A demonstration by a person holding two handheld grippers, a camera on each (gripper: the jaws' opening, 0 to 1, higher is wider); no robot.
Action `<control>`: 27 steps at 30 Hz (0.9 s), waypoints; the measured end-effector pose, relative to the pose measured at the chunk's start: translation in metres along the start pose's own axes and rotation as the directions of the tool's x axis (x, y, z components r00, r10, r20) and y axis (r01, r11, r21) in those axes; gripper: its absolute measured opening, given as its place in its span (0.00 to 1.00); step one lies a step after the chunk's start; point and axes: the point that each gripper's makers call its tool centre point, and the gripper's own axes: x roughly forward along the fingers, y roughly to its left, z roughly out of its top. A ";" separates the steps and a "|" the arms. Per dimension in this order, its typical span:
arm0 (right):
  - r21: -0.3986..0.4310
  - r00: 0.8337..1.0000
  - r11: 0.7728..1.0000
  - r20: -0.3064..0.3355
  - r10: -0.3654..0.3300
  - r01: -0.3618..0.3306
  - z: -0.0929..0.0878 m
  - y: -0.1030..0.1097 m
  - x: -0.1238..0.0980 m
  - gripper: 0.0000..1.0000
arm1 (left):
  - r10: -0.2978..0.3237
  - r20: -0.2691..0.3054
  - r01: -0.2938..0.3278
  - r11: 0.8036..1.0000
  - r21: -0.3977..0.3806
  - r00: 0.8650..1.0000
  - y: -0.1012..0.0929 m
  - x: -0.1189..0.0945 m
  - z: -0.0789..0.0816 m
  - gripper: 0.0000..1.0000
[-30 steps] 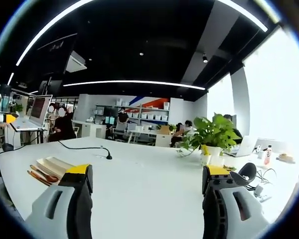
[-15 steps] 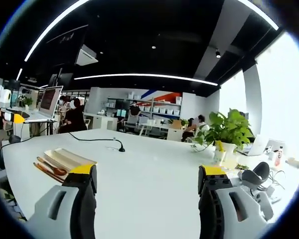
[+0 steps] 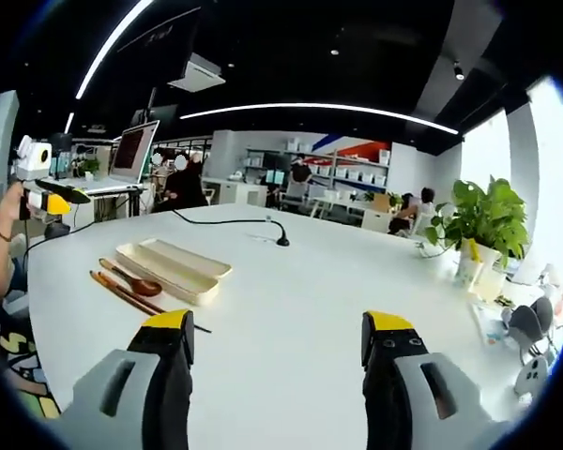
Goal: Arrange the utensils inside the cutlery case until each visible utensil rests in its matching compartment.
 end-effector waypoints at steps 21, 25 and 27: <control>-0.299 0.832 0.803 -0.399 0.386 -0.516 0.004 0.073 0.038 0.30 | -0.236 -0.517 0.420 0.866 0.273 0.823 -0.030 0.040 -0.045 0.19; -0.336 0.773 0.727 -0.478 0.416 -0.599 0.001 0.084 0.042 0.27 | -0.228 -0.576 0.447 0.852 0.273 0.785 -0.031 0.045 -0.058 0.19; -0.341 0.746 0.699 -0.520 0.417 -0.628 -0.002 0.090 0.043 0.27 | -0.194 -0.601 0.436 0.852 0.289 0.776 -0.026 0.048 -0.064 0.19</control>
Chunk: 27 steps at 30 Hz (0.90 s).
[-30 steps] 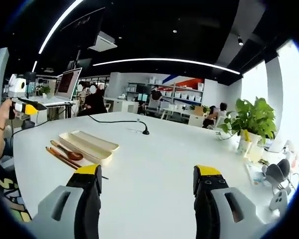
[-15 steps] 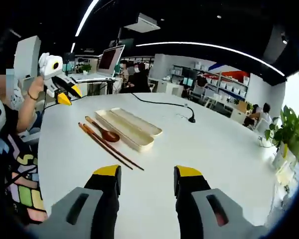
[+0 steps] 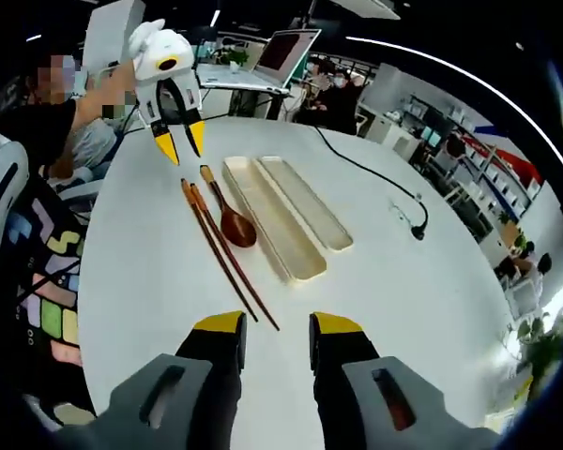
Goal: Arrange the utensils inside the cutlery case until each visible utensil rests in its matching compartment.
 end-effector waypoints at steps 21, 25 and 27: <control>-0.148 0.981 0.979 -0.155 0.119 -0.143 0.003 0.007 0.033 0.15 | -0.104 -0.128 0.101 0.994 -0.028 0.986 -0.011 0.021 0.007 0.10; -0.129 0.977 0.977 -0.156 0.148 -0.168 0.000 0.010 0.038 0.14 | -0.123 -0.157 0.121 0.992 -0.021 0.980 -0.013 0.027 0.002 0.09; -0.132 0.975 0.975 -0.160 0.157 -0.179 0.000 0.013 0.040 0.12 | -0.124 -0.174 0.124 0.992 -0.009 0.977 -0.015 0.027 0.000 0.08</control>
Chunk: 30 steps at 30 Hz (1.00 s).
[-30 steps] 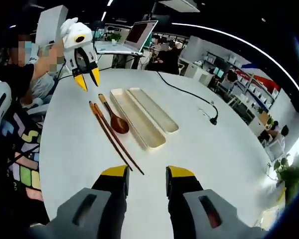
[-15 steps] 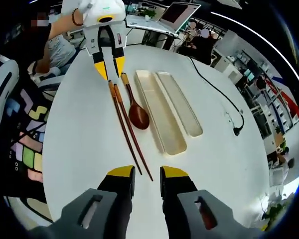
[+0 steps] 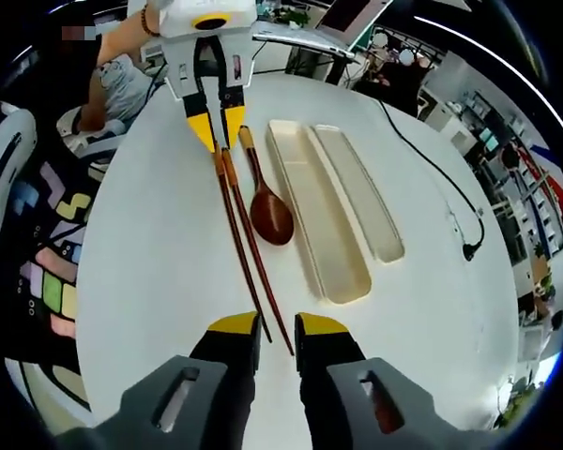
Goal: Arrange the utensils inside the cutlery case until each visible utensil rests in its matching compartment.
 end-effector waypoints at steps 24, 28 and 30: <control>-0.024 0.993 0.993 -0.025 0.115 -0.115 0.011 0.014 0.030 0.08 | -0.055 -0.062 0.054 0.998 -0.015 0.997 -0.012 0.006 -0.019 0.06; -0.025 0.991 0.992 -0.037 0.125 -0.126 0.010 0.015 0.033 0.08 | -0.050 -0.068 0.049 0.999 -0.018 0.996 -0.010 0.007 -0.021 0.07; -0.023 0.992 0.992 -0.032 0.124 -0.124 0.011 0.015 0.033 0.09 | -0.046 -0.058 0.045 0.999 -0.019 0.997 -0.008 0.004 -0.020 0.07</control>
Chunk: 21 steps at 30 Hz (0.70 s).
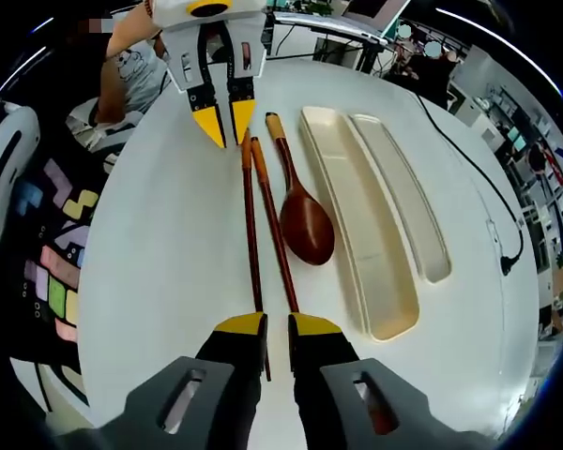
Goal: Arrange the utensils inside the cutlery case until each visible utensil rests in its matching compartment.
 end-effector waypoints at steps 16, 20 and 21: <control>-0.008 1.000 1.000 0.023 0.021 -0.021 0.004 0.007 -0.001 0.11 | 0.030 0.013 -0.030 1.000 0.009 0.999 0.009 -0.002 -0.002 0.17; -0.008 0.999 1.000 0.037 0.027 -0.027 0.007 0.010 -0.001 0.13 | 0.034 -0.012 -0.034 0.999 0.022 0.999 0.010 -0.001 -0.010 0.23; -0.006 0.999 1.000 0.043 0.031 -0.030 0.008 0.012 -0.001 0.13 | 0.037 -0.016 -0.037 0.999 0.019 0.999 0.010 0.000 -0.012 0.23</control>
